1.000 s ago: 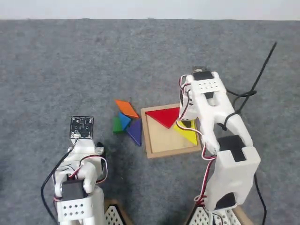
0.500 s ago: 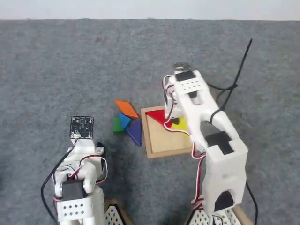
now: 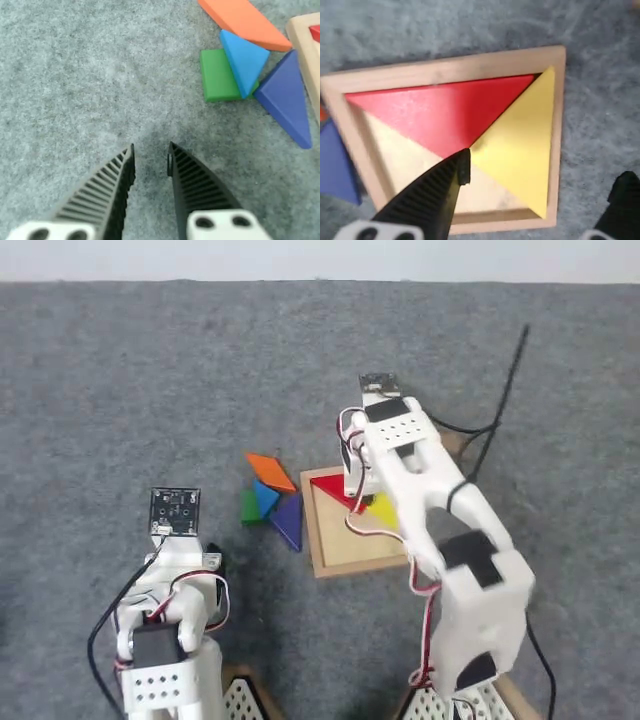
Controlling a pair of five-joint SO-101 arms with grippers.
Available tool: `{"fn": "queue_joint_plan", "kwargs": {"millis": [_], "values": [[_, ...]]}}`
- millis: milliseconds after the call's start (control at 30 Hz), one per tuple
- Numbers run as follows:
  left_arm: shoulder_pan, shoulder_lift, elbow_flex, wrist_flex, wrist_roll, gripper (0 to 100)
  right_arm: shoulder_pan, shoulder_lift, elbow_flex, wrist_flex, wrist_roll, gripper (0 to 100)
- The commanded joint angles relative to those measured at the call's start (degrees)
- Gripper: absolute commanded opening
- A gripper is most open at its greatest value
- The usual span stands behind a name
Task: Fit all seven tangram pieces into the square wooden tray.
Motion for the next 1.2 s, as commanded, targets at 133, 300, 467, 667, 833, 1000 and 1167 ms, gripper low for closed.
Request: {"fn": "queue_joint_plan", "kwargs": {"millis": [133,300,467,667,833,1000,1167], "values": [[-0.2,-1.3,-0.7,0.4,0.6,10,7.4,-14.9,3.9,-0.9,0.5,43.0],[-0.2,-1.3,-0.7,0.4,0.6,10,14.0,-11.7,4.0,-0.7,4.4,43.0],[-0.2,-1.3,-0.7,0.4,0.6,10,15.5,-4.8,3.8,-1.1,5.8,43.0],[-0.2,-1.3,-0.7,0.4,0.6,10,12.4,0.7,4.1,-2.8,6.9,43.0],[-0.2,-1.3,-0.7,0.4,0.6,10,9.1,-1.4,6.7,-2.7,6.9,43.0],[-0.2,-1.3,-0.7,0.4,0.6,10,6.7,-7.0,12.6,-3.2,6.8,43.0],[-0.2,-1.3,-0.7,0.4,0.6,10,9.1,-13.8,15.3,-5.5,6.7,43.0]]}}
